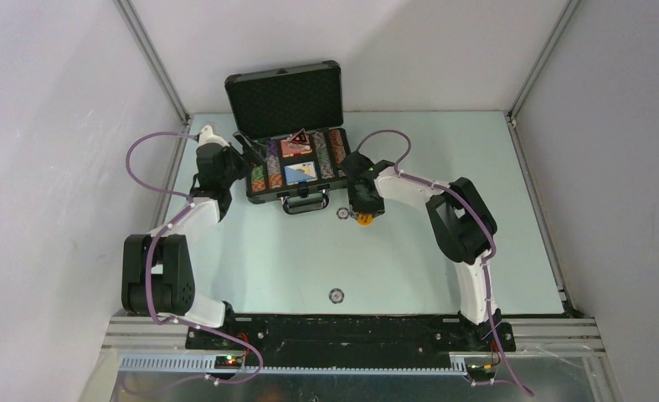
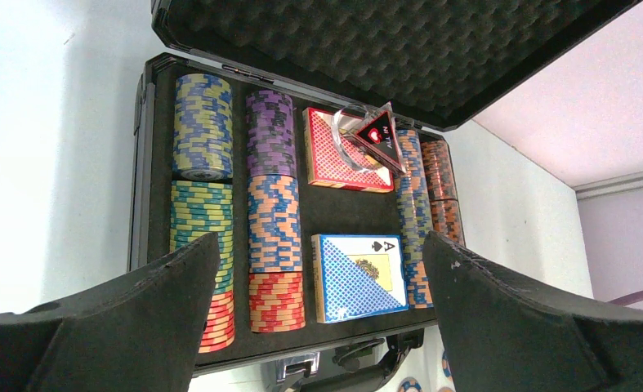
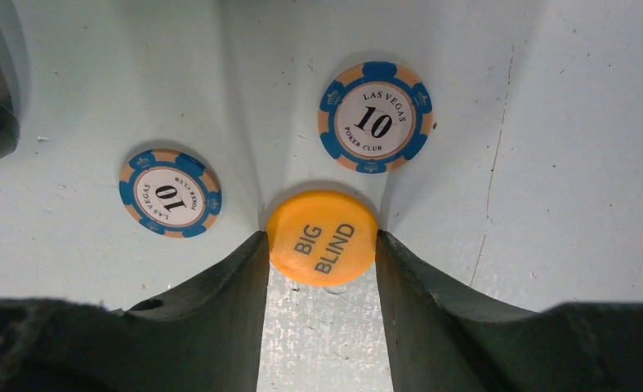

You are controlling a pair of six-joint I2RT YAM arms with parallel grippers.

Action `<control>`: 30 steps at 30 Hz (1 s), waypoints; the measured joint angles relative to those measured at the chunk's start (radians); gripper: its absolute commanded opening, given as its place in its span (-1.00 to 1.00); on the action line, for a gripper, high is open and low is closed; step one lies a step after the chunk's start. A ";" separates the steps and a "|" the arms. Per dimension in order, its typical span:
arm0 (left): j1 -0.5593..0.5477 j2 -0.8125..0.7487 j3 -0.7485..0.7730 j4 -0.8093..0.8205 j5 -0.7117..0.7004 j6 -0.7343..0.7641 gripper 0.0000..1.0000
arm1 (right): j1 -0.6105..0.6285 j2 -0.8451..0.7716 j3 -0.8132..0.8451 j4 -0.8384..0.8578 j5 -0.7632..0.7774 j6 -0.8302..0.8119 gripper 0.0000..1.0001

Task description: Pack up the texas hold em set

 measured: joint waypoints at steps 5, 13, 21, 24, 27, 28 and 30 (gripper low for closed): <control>0.000 0.000 0.000 0.000 0.000 0.000 0.97 | 0.000 0.000 0.000 0.000 0.002 -0.002 -0.05; 0.000 0.000 0.000 0.000 0.000 -0.001 0.97 | 0.005 -0.003 0.016 -0.005 0.010 -0.003 -0.03; 0.000 0.000 0.000 0.000 0.000 -0.001 0.97 | 0.010 -0.004 0.109 -0.012 0.012 -0.014 -0.02; 0.000 0.000 0.000 0.000 0.000 -0.001 0.97 | 0.010 -0.004 0.135 -0.016 0.012 -0.019 -0.01; 0.000 0.000 0.000 0.000 0.000 -0.001 0.97 | 0.010 -0.004 0.162 -0.023 0.011 -0.024 0.10; 0.000 0.000 0.000 0.000 0.000 -0.001 0.97 | 0.010 -0.004 0.170 -0.023 0.010 -0.025 0.18; 0.000 0.000 0.000 0.000 0.000 -0.001 0.97 | 0.013 -0.004 0.174 -0.021 0.008 -0.025 0.27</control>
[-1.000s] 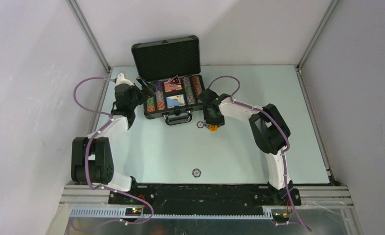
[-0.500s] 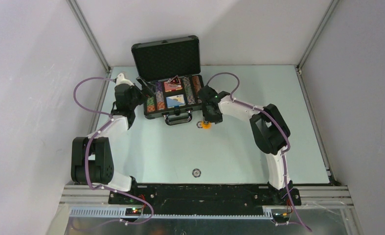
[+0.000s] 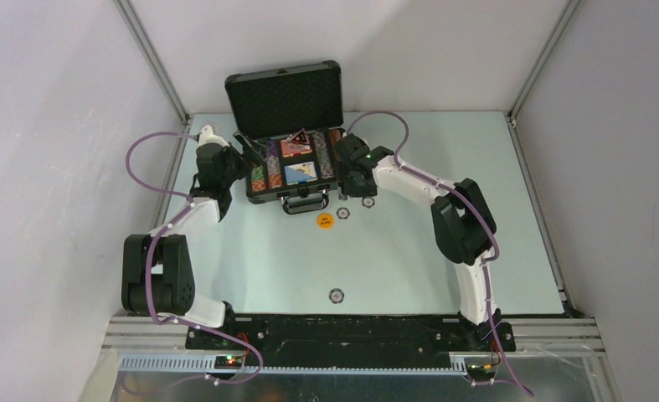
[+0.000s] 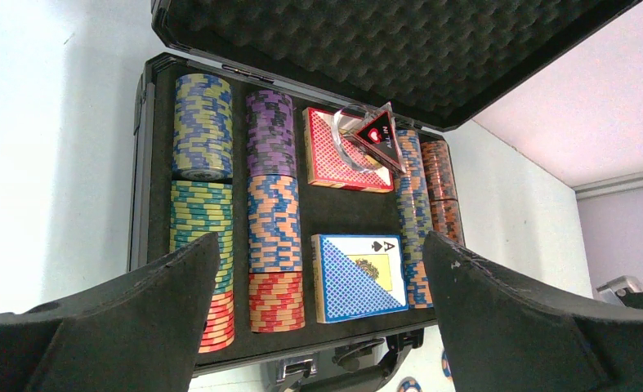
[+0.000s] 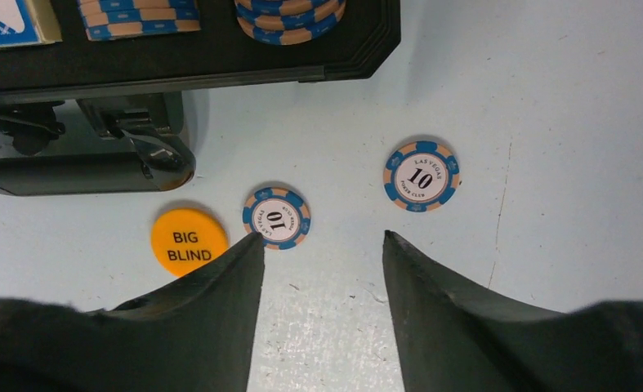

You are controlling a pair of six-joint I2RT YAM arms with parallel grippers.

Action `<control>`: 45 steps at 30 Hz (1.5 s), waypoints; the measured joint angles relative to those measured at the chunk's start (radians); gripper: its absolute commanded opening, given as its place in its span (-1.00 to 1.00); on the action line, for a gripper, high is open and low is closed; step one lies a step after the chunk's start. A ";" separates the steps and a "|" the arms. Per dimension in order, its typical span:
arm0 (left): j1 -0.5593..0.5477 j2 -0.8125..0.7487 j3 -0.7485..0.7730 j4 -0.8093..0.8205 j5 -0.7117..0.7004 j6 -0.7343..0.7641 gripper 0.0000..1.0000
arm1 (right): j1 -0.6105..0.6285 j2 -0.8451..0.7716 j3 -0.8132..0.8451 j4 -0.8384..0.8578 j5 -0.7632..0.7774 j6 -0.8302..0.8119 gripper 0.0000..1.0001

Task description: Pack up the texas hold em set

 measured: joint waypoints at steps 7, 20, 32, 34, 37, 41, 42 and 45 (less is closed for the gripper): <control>0.001 0.000 0.000 0.000 0.000 0.000 0.97 | 0.019 0.002 0.000 0.000 -0.009 0.002 0.36; 0.001 0.000 0.000 0.000 0.003 0.000 0.97 | 0.039 0.156 0.109 -0.002 -0.042 0.019 0.33; 0.001 0.000 0.000 0.000 0.004 0.000 0.97 | 0.051 0.216 0.165 -0.039 -0.008 0.019 0.14; 0.001 0.000 0.000 0.000 0.004 0.000 0.97 | 0.057 0.216 0.166 -0.052 0.002 0.019 0.15; 0.001 0.000 0.000 0.000 0.004 0.000 0.97 | 0.066 0.216 0.166 -0.068 0.015 0.018 0.16; 0.001 0.000 0.000 0.000 0.004 0.000 0.97 | 0.074 0.215 0.164 -0.074 0.019 0.016 0.14; 0.001 0.000 0.000 0.000 0.004 0.000 0.97 | 0.075 0.215 0.163 -0.074 0.019 0.016 0.13; 0.001 0.002 0.000 0.000 0.004 0.000 0.97 | 0.075 0.215 0.163 -0.073 0.019 0.016 0.09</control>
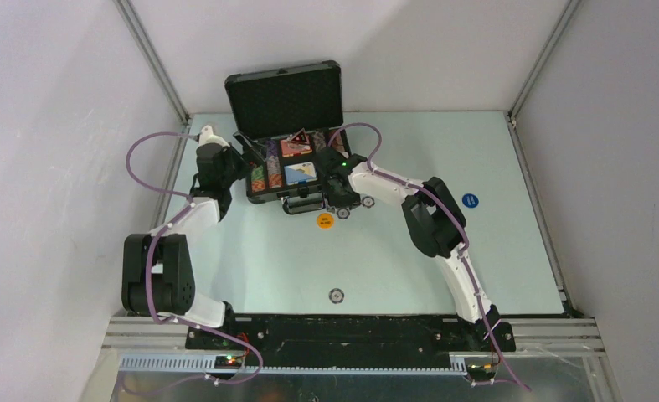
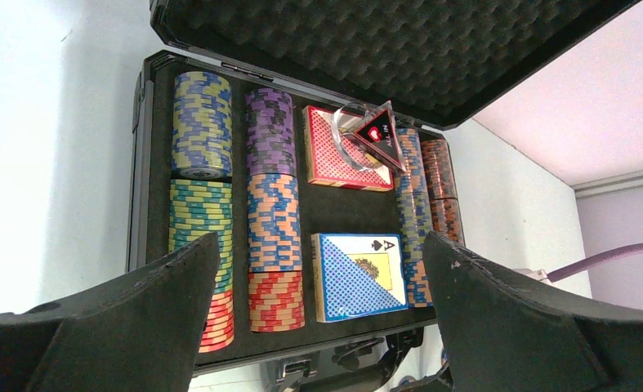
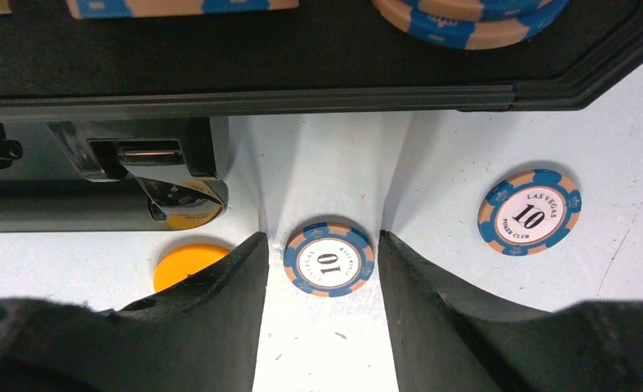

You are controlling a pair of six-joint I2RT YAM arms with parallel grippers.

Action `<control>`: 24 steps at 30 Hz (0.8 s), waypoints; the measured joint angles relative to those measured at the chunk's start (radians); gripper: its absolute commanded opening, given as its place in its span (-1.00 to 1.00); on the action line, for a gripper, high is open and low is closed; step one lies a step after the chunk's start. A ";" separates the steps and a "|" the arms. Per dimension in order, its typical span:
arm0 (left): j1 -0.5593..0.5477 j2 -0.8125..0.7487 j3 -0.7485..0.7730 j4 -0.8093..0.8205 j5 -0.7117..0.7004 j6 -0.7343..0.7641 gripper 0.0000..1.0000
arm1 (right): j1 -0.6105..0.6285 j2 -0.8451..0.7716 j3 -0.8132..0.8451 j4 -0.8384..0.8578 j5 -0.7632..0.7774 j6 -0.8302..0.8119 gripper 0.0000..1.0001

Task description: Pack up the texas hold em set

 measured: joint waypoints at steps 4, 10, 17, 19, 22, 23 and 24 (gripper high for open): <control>0.000 0.005 0.000 0.000 0.000 0.000 0.97 | 0.002 0.000 0.000 0.000 0.000 0.000 0.07; 0.000 0.005 0.000 0.000 0.002 0.000 0.97 | 0.004 -0.005 -0.008 0.000 0.000 0.000 0.08; 0.000 0.005 0.000 0.000 0.002 0.000 0.97 | 0.005 -0.029 -0.046 -0.001 -0.002 0.000 0.08; 0.000 0.005 0.000 0.000 0.002 -0.001 0.97 | 0.005 -0.037 -0.058 -0.001 -0.005 0.000 0.05; 0.000 0.005 0.000 0.000 0.002 0.000 0.97 | 0.005 -0.042 -0.066 -0.001 -0.013 0.000 -0.01; 0.000 0.005 0.000 0.000 0.002 0.000 0.97 | 0.005 -0.042 -0.066 0.000 -0.016 -0.001 -0.02; 0.000 0.005 0.000 0.000 0.002 0.000 0.97 | 0.004 -0.042 -0.066 0.000 -0.018 -0.001 -0.02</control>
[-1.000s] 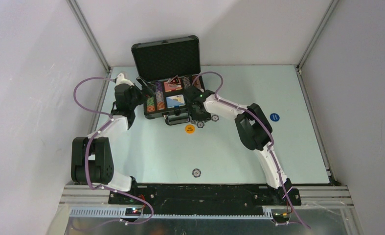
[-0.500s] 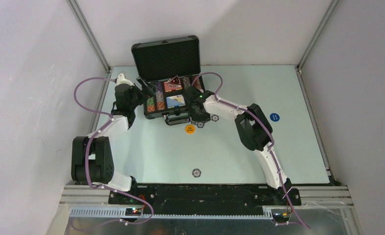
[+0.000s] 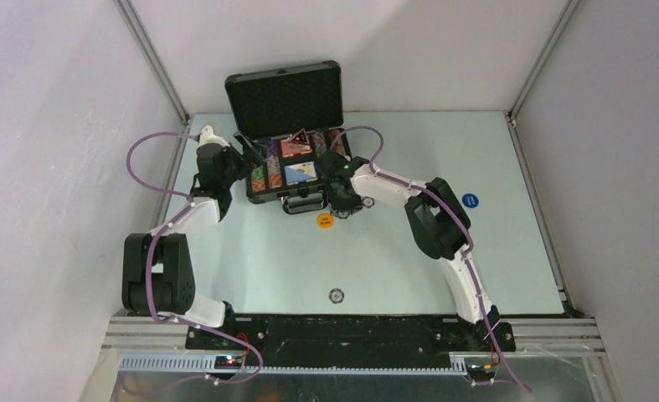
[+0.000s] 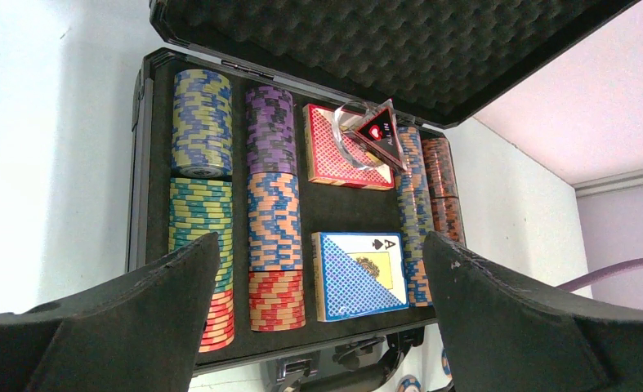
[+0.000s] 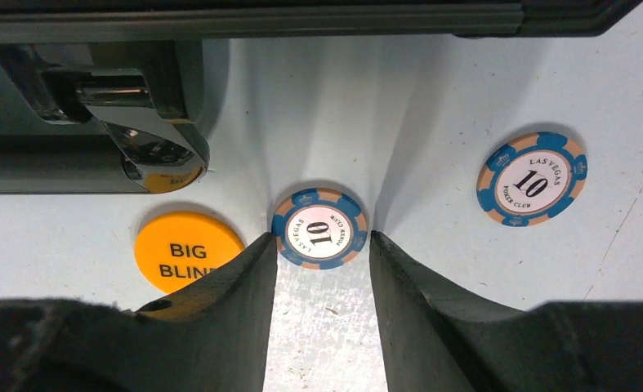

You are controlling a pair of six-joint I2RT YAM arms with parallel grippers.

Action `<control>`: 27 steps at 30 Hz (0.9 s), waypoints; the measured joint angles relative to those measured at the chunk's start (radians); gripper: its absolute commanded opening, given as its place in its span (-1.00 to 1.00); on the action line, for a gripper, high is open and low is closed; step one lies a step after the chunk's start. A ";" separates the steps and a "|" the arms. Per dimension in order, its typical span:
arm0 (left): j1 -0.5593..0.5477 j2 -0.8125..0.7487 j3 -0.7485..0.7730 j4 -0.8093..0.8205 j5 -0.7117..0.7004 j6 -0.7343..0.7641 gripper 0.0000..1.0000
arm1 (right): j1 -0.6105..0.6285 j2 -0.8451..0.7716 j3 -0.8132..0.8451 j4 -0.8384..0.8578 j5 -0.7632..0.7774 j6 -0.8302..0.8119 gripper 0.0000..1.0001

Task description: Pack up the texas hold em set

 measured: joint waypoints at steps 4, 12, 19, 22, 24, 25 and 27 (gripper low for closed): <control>0.000 0.000 0.000 0.000 0.000 0.000 0.97 | -0.002 0.000 0.000 0.001 -0.003 -0.004 -0.01; 0.000 0.000 0.000 0.000 0.000 0.000 0.97 | -0.008 0.000 0.000 0.004 -0.006 -0.024 0.14; 0.000 0.000 0.000 0.000 0.000 0.000 0.97 | -0.013 0.000 0.000 0.008 -0.009 -0.029 0.00; 0.000 0.000 0.000 0.000 0.000 0.000 0.97 | -0.015 0.000 0.000 0.009 -0.010 -0.031 -0.04; 0.000 0.000 0.000 0.000 0.000 0.000 0.97 | -0.016 0.000 0.000 0.009 -0.010 -0.031 -0.07; 0.000 0.000 0.000 0.000 0.000 0.000 0.97 | -0.016 0.000 0.000 0.010 -0.010 -0.031 -0.08; 0.000 0.000 0.000 0.000 0.000 0.000 0.97 | -0.016 0.000 0.000 0.010 -0.012 -0.033 -0.10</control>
